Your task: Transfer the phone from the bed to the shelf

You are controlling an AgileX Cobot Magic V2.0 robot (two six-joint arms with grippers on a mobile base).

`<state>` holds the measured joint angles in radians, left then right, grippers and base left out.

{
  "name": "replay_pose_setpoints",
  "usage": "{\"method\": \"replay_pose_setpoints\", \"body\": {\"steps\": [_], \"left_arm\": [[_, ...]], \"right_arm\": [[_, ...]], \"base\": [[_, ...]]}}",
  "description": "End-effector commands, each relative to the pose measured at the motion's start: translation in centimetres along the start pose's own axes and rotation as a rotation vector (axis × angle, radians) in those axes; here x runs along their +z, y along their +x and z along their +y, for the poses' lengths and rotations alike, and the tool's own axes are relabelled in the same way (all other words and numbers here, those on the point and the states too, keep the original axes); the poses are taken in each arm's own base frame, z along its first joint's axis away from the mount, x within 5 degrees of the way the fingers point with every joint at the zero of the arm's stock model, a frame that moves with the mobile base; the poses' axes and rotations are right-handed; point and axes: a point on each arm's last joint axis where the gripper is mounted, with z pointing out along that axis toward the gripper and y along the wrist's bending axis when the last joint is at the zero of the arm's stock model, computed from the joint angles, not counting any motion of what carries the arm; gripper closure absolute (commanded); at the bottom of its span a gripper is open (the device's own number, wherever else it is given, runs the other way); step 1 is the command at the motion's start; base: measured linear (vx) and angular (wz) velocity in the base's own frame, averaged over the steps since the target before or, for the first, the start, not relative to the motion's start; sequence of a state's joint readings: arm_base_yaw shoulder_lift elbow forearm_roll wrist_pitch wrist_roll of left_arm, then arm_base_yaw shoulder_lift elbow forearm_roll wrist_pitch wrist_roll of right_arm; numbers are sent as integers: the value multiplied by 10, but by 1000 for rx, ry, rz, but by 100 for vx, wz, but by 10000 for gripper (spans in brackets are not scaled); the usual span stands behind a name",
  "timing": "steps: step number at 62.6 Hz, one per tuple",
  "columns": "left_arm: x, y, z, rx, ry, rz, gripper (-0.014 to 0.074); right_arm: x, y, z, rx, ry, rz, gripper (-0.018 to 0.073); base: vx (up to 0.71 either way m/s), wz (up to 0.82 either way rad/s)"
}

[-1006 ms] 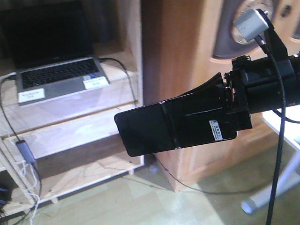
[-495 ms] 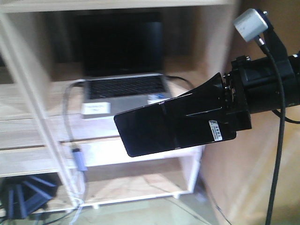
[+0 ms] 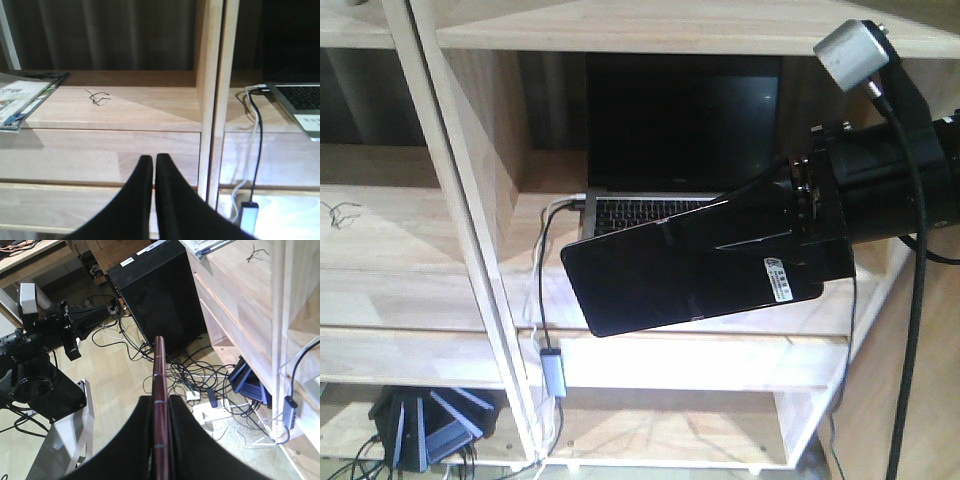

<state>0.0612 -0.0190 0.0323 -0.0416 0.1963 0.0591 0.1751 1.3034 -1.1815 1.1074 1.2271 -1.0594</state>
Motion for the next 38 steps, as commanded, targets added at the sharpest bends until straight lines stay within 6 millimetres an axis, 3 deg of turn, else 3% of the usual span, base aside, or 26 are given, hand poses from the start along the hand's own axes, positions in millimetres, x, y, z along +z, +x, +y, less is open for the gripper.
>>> {"method": "replay_pose_setpoints", "body": {"steps": [1, 38], "left_arm": [[0, -4, 0, -9, -3, -71, 595], [0, -4, 0, -9, -3, -71, 595]], "right_arm": [[-9, -12, 19, -21, -75, -65, 561], [-9, -12, 19, -21, -75, -65, 561]], "base": [[17, 6], [16, -7]]}}
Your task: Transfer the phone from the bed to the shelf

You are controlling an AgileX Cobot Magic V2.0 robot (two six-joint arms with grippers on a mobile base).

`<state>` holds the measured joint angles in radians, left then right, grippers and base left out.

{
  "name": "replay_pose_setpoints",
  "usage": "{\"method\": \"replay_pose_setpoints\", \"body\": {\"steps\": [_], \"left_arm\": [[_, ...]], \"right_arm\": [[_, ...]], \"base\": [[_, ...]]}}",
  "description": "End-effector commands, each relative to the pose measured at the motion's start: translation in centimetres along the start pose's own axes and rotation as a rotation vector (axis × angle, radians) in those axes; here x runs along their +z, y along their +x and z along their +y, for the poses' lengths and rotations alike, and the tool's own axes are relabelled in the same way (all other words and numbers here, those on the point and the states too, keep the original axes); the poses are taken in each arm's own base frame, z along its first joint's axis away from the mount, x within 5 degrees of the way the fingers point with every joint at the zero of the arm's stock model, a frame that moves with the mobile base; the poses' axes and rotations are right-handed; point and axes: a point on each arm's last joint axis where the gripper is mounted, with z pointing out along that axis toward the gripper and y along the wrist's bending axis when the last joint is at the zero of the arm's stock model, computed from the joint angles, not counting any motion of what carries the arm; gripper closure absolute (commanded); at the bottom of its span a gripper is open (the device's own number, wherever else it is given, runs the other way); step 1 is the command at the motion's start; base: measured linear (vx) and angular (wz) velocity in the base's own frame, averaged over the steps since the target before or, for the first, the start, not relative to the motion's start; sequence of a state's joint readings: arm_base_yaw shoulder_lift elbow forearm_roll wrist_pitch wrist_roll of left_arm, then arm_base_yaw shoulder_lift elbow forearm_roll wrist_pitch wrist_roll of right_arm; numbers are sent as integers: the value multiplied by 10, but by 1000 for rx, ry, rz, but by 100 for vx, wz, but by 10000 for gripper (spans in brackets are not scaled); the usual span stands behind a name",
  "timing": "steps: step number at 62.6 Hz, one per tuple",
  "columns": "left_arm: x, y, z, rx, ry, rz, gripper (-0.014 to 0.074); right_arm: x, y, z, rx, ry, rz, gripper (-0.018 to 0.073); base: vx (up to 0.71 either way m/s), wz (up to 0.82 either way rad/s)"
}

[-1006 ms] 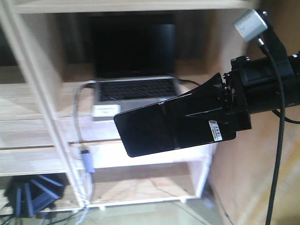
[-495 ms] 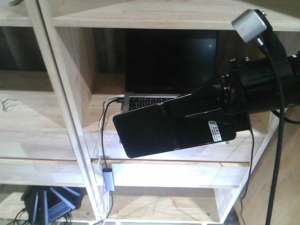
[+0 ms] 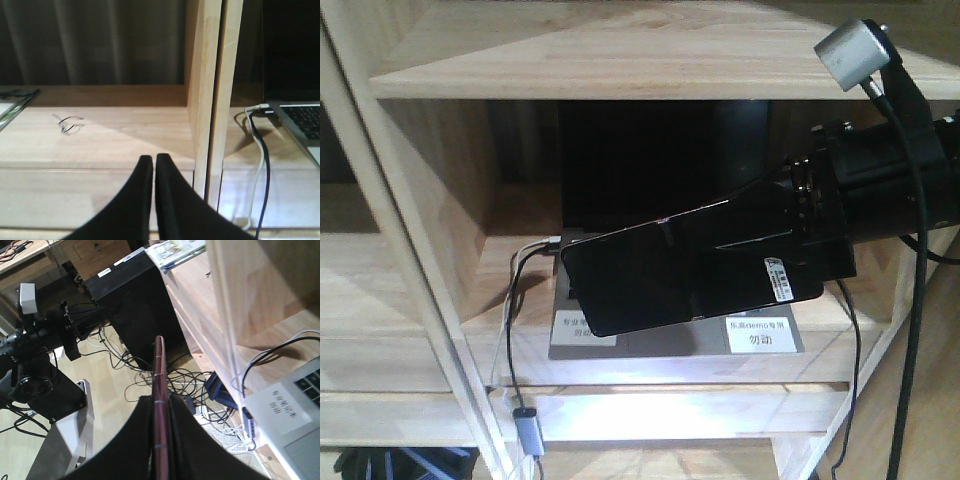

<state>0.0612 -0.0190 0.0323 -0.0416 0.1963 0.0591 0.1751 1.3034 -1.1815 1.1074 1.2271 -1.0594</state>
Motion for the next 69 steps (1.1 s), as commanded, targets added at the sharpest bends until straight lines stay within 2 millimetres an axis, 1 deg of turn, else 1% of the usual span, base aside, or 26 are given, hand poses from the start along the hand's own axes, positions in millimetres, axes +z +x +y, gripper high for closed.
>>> {"method": "replay_pose_setpoints", "body": {"steps": [1, 34, 69], "left_arm": [[0, -4, 0, -9, -3, -71, 595], [0, -4, 0, -9, -3, -71, 595], [0, -4, 0, -9, -3, -71, 595]], "right_arm": [[-9, -12, 19, -21, -75, -65, 561], [-9, -12, 19, -21, -75, -65, 561], [-9, -12, 19, -21, -75, -65, 561]], "base": [[14, -7], [10, -4], [1, 0]]}}
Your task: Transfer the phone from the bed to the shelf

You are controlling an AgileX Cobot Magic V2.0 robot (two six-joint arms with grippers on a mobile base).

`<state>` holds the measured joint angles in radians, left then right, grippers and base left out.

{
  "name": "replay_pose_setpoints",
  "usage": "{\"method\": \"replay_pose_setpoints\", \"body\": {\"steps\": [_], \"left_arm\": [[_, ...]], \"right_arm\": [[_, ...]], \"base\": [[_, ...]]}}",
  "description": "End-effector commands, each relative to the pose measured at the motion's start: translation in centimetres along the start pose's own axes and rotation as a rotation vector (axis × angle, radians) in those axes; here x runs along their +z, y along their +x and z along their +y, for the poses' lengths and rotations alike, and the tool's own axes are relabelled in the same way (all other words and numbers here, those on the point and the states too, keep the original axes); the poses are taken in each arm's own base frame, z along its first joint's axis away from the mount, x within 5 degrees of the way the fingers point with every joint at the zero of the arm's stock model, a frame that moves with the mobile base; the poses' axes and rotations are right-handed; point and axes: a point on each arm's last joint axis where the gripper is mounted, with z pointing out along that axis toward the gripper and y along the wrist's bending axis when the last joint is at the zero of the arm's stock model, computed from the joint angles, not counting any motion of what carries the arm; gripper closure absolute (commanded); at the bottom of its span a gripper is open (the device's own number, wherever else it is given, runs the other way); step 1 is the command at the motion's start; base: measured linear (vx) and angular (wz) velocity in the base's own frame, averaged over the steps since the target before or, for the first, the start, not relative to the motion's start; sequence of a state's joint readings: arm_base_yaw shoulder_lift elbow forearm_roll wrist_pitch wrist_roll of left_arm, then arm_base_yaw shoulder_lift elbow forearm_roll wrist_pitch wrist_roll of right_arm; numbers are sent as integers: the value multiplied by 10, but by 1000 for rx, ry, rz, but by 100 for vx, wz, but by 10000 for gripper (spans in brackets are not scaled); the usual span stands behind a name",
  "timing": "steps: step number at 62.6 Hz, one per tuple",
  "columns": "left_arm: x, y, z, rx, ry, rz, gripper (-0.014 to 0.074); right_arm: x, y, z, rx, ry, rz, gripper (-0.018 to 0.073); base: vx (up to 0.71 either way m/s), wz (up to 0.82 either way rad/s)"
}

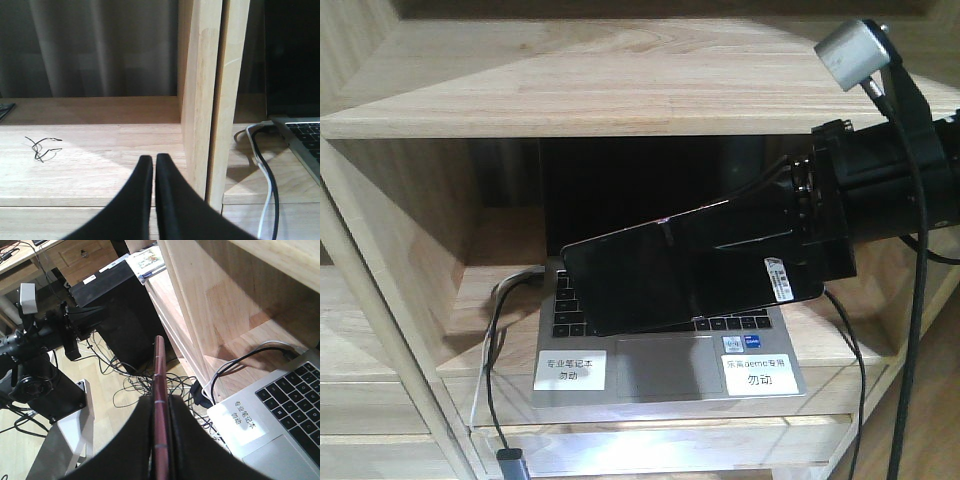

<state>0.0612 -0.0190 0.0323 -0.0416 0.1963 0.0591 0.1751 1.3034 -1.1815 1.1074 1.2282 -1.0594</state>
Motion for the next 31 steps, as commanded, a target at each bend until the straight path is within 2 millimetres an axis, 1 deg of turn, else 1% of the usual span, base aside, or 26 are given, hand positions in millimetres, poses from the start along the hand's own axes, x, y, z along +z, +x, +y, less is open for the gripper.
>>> {"method": "replay_pose_setpoints", "body": {"steps": [1, 31], "left_arm": [[0, -4, 0, -9, -3, -71, 595], [0, -4, 0, -9, -3, -71, 595]], "right_arm": [[-9, -12, 19, -21, -75, -66, 561], [-9, -12, 19, -16, -78, -71, 561]], "base": [[0, 0], [0, 0]]}}
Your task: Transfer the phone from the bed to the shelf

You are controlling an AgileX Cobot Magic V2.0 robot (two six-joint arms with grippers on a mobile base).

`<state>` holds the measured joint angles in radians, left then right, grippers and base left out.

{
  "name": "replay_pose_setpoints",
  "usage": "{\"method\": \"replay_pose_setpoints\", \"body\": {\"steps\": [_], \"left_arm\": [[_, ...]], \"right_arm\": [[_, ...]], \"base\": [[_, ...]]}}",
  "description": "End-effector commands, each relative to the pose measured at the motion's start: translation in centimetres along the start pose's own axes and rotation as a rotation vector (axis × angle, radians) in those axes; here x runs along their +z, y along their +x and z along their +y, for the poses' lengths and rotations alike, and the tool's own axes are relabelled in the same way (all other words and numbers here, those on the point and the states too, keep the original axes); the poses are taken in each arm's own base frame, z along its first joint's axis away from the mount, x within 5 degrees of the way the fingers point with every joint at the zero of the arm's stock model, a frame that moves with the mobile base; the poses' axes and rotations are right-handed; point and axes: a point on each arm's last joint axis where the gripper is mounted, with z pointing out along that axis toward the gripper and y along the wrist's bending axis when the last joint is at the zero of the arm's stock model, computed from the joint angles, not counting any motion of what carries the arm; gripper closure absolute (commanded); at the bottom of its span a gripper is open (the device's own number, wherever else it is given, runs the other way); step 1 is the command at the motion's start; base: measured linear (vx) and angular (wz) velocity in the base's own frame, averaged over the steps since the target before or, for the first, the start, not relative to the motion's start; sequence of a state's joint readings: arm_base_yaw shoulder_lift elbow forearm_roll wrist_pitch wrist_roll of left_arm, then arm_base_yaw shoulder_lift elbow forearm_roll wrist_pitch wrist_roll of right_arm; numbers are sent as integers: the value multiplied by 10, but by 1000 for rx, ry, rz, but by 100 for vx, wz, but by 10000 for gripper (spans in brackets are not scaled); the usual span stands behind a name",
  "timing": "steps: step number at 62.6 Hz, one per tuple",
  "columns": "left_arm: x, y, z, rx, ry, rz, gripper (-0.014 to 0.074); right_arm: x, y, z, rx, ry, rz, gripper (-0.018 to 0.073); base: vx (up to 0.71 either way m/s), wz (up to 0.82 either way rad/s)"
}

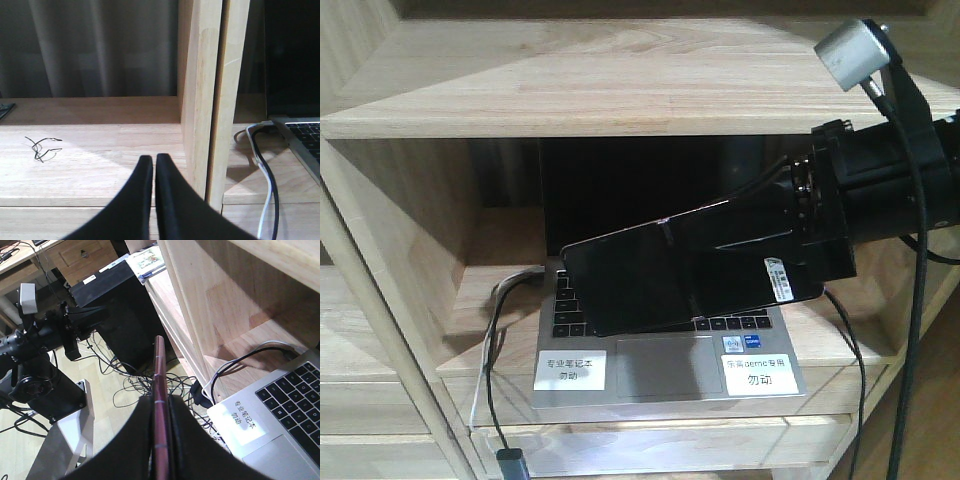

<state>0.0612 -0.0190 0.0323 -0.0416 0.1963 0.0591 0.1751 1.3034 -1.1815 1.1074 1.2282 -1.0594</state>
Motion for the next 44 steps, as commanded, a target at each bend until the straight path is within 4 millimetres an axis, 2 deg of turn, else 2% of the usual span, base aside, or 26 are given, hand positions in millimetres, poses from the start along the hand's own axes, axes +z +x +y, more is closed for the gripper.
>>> {"method": "replay_pose_setpoints", "body": {"steps": [1, 16, 35, 44], "left_arm": [[0, -4, 0, -9, -3, -71, 595], [0, -4, 0, -9, -3, -71, 595], [0, -4, 0, -9, -3, -71, 595], [0, -4, 0, -9, -3, -71, 595]], "right_arm": [[-10, -13, 19, -17, -79, -73, 561], [-14, -22, 23, -7, -80, -99, 561], [-47, -77, 52, -137, -14, -234, 561], [-60, -104, 58, -184, 25, -319, 561]], "base": [[0, 0], [0, 0], [0, 0], [0, 0]]}}
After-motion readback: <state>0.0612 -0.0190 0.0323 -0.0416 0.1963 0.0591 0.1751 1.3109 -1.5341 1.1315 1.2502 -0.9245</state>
